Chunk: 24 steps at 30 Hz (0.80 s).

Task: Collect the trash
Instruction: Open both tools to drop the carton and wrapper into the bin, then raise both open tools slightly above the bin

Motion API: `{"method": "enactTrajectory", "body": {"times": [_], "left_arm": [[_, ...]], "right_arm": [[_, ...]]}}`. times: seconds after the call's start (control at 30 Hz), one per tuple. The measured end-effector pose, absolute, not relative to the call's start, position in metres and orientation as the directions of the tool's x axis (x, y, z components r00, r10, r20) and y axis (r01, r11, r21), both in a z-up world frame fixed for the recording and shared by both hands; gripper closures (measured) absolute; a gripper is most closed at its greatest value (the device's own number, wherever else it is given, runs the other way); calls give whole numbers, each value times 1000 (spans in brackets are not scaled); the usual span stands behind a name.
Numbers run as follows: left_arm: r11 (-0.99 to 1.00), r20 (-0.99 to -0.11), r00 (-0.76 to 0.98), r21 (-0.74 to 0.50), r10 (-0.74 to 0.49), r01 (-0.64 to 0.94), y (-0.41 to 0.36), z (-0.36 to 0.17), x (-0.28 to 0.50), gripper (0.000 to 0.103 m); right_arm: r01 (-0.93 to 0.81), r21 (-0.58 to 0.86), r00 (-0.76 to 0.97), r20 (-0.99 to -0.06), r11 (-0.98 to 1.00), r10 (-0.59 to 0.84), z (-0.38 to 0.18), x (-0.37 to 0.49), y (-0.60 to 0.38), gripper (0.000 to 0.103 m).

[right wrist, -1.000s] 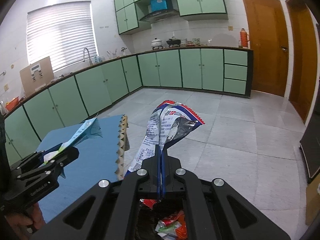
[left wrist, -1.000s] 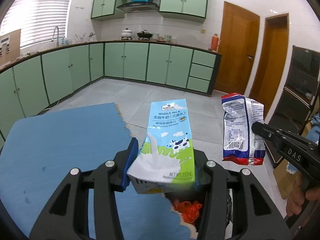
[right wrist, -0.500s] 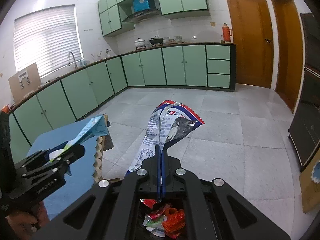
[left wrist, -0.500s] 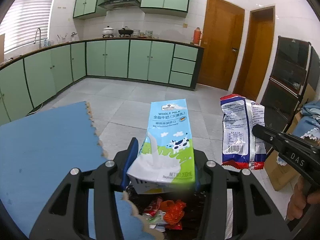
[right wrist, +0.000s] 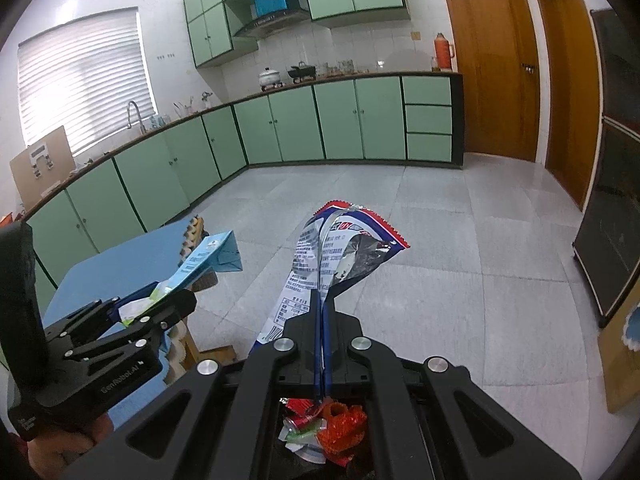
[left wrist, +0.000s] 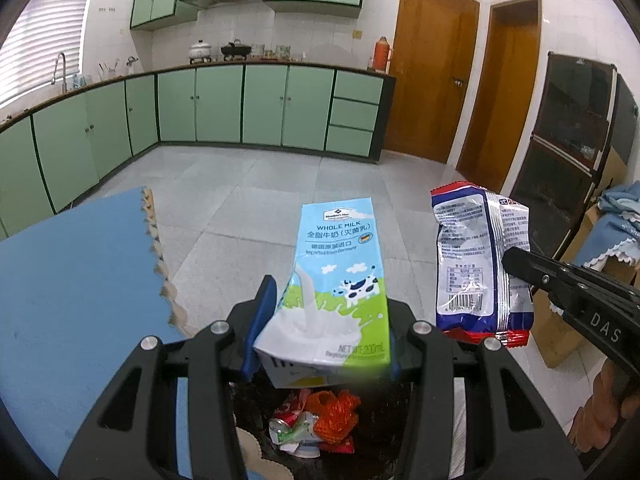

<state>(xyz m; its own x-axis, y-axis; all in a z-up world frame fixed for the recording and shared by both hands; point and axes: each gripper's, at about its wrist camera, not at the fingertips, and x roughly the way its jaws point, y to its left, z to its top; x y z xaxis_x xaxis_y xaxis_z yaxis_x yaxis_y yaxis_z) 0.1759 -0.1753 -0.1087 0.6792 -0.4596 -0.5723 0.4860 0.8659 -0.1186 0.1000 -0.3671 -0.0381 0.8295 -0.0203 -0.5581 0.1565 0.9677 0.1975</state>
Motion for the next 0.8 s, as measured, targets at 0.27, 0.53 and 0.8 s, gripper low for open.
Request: {"method": "enactTrajectory", "body": {"times": [0.27,0.53,0.8], "left_arm": [[868,-614,651,-120,-446,481,-180,-121,183,56],[872,-631,636,-141,-445,469,-179,-126,188,41],[878,-614,656,-139,-439,458,-176,-117,185,31]], "right_arm": [[150,212,803,-596,966,6,-52,112,-373,98],[193,247,774,-633,949,7,-66,122,-390,80],[229,236,786,-617,944,-37,-63,117,-399,46]]}}
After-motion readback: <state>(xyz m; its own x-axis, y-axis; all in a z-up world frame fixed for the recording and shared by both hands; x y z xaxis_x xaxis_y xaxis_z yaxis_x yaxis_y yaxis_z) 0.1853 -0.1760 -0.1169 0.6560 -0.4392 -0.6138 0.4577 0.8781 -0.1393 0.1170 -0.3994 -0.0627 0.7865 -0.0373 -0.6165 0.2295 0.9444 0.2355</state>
